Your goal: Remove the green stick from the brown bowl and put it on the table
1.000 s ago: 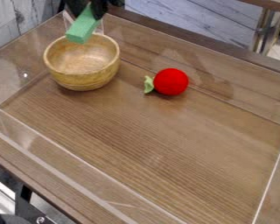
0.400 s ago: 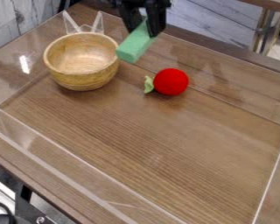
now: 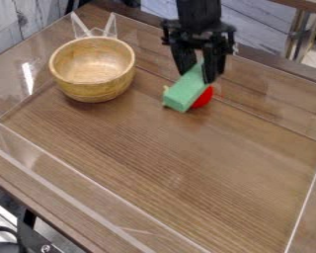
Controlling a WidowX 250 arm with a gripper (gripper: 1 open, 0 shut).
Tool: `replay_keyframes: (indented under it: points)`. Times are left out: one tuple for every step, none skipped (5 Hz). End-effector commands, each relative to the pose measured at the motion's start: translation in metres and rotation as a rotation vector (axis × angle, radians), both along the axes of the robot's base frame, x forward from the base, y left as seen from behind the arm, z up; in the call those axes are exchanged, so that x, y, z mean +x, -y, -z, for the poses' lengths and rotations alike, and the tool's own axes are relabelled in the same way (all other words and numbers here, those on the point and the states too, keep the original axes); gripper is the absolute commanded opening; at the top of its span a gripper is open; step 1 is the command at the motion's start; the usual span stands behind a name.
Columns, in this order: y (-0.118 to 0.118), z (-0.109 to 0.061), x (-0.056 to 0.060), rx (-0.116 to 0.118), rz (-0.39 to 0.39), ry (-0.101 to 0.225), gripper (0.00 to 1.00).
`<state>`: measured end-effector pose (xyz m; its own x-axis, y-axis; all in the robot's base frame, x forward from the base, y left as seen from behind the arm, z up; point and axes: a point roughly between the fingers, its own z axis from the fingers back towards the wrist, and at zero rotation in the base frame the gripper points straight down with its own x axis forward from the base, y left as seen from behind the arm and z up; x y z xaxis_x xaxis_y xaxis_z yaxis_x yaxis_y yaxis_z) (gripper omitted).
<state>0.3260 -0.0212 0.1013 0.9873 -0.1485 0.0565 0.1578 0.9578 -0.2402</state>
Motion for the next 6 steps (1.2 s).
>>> replay_keyframes:
  points:
    - [0.010, -0.009, -0.001, 0.019, 0.016, 0.064, 0.00]
    - [0.015, 0.006, -0.004, 0.032, 0.026, 0.053, 0.00]
    - [0.018, 0.020, -0.004, 0.043, 0.029, 0.037, 0.00]
    - [0.023, 0.034, -0.005, 0.053, 0.042, 0.022, 0.00]
    - [0.030, 0.047, -0.005, 0.065, 0.054, 0.017, 0.00]
    - [0.032, 0.052, -0.005, 0.074, 0.060, 0.021, 0.00]
